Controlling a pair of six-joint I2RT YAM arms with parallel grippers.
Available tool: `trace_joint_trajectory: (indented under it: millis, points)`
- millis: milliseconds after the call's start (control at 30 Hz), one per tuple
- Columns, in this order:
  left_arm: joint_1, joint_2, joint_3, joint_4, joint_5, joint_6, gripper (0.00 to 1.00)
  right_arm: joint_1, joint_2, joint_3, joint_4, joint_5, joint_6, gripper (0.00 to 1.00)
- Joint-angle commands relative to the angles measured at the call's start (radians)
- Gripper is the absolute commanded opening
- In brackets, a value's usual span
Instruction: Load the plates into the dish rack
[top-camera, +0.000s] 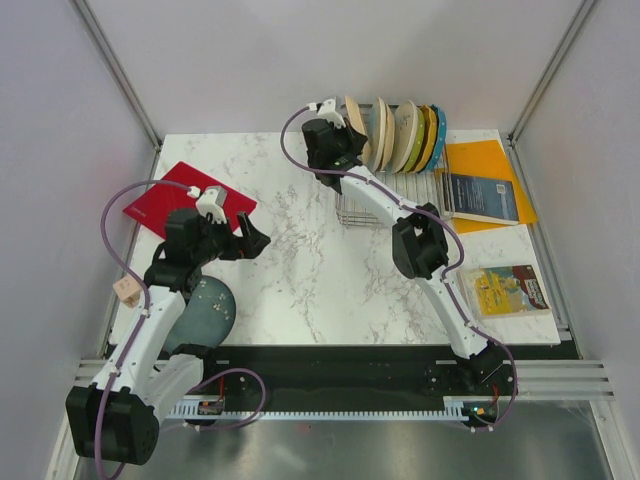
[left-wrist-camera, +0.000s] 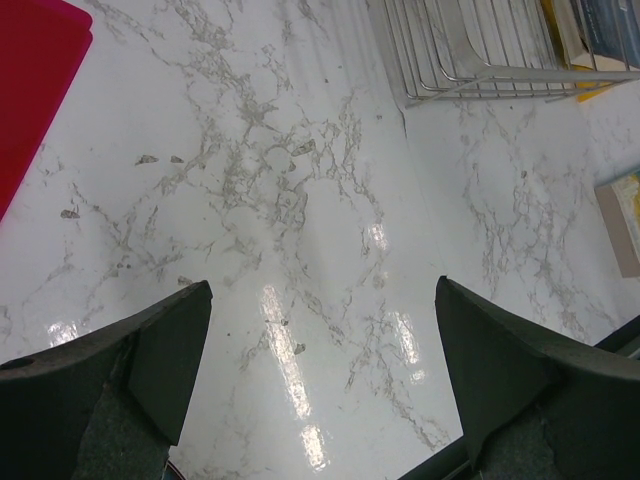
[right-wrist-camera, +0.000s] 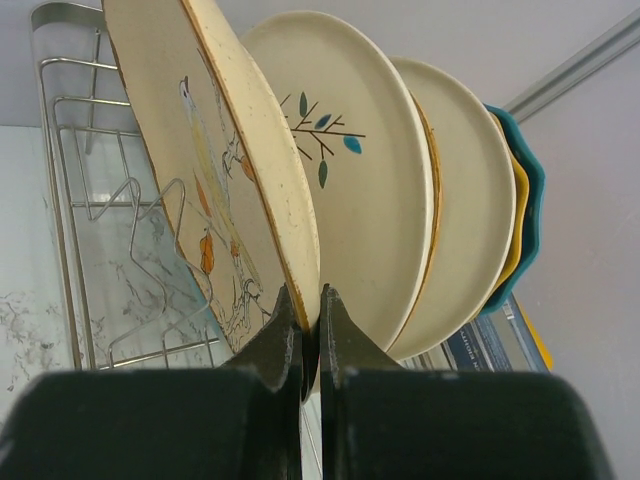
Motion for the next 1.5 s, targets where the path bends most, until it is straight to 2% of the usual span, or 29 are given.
trace_joint_trajectory:
  millis: [0,67,167,433,533,567,600,667,700,733,767,867,900,933,1000,1033,1067,1133,1167,1200,1233,1267,1333,1400,1467]
  points:
    - [0.006,0.000,0.002,0.031,0.010,-0.006,1.00,-0.004,-0.023,0.032,0.049,0.070,0.025,0.11]
    - [0.006,0.000,-0.001,0.031,0.010,-0.008,1.00,-0.002,-0.029,0.011,0.049,0.067,0.015,0.35]
    - [0.006,0.003,0.001,0.033,0.010,-0.011,1.00,-0.002,-0.049,-0.014,0.046,0.069,0.008,0.51]
    - [0.006,-0.013,0.027,0.005,-0.026,-0.008,1.00,0.041,-0.145,-0.047,0.049,0.027,-0.017,0.55]
    - [0.007,-0.005,0.100,-0.073,-0.193,0.043,1.00,0.100,-0.266,-0.136,0.048,-0.037,0.001,0.58]
    - [0.009,0.001,0.141,-0.097,-0.238,0.058,1.00,0.119,-0.353,-0.179,0.045,-0.066,0.015,0.58]
    - [0.022,0.004,0.159,-0.116,-0.284,0.057,1.00,0.137,-0.401,-0.281,0.020,-0.104,0.037,0.58]
    - [0.052,-0.002,0.201,-0.156,-0.358,0.040,1.00,0.183,-0.567,-0.462,-0.036,-0.375,0.118,0.59]
    - [0.090,-0.011,0.214,-0.159,-0.365,0.032,1.00,0.183,-0.627,-0.527,-0.093,-0.574,0.135,0.59]
    - [0.108,-0.031,0.228,-0.163,-0.366,0.024,1.00,0.183,-0.740,-0.599,-0.096,-0.749,0.121,0.63]
    - [0.118,-0.042,0.260,-0.162,-0.369,0.018,1.00,0.183,-0.786,-0.726,-0.096,-1.103,0.085,0.65]
    - [0.147,-0.056,0.365,-0.163,-0.385,0.032,1.00,0.185,-0.868,-0.842,-0.156,-1.548,-0.029,0.63]
    - [0.147,-0.054,0.396,-0.165,-0.419,0.035,0.98,0.188,-0.857,-0.842,-0.193,-1.588,-0.023,0.60]
    - [0.147,-0.049,0.425,-0.167,-0.450,0.037,0.94,0.186,-0.809,-0.831,-0.217,-1.628,0.006,0.47]
    - [0.147,-0.045,0.510,-0.170,-0.462,0.050,0.85,0.186,-0.729,-0.747,-0.333,-1.752,0.003,0.34]
    - [0.147,-0.043,0.534,-0.171,-0.473,0.058,0.81,0.191,-0.642,-0.711,-0.369,-1.790,-0.008,0.22]
    - [0.147,-0.042,0.576,-0.171,-0.476,0.069,0.78,0.194,-0.605,-0.660,-0.386,-1.812,-0.011,0.19]
    - [0.147,-0.043,0.610,-0.177,-0.487,0.073,0.61,0.223,-0.513,-0.629,-0.383,-1.855,-0.015,0.12]
    - [0.147,-0.046,0.633,-0.179,-0.487,0.080,0.58,0.234,-0.482,-0.589,-0.383,-1.866,-0.023,0.15]
    - [0.147,-0.046,0.639,-0.189,-0.487,0.083,0.64,0.260,-0.453,-0.566,-0.382,-1.887,-0.015,0.20]
    - [0.145,-0.048,0.654,-0.197,-0.497,0.086,0.67,0.269,-0.393,-0.540,-0.379,-1.907,0.004,0.30]
    - [0.147,-0.049,0.659,-0.205,-0.504,0.090,0.74,0.272,-0.362,-0.493,-0.367,-1.933,0.043,0.35]
    - [0.147,-0.062,0.657,-0.214,-0.522,0.103,0.75,0.277,-0.293,-0.472,-0.282,-2.013,0.216,0.45]
    - [0.147,-0.077,0.647,-0.214,-0.530,0.124,0.75,0.291,-0.270,-0.491,-0.195,-2.035,0.320,0.52]
    - [0.147,-0.088,0.625,-0.219,-0.539,0.138,0.75,0.297,-0.233,-0.494,-0.157,-2.076,0.376,0.55]
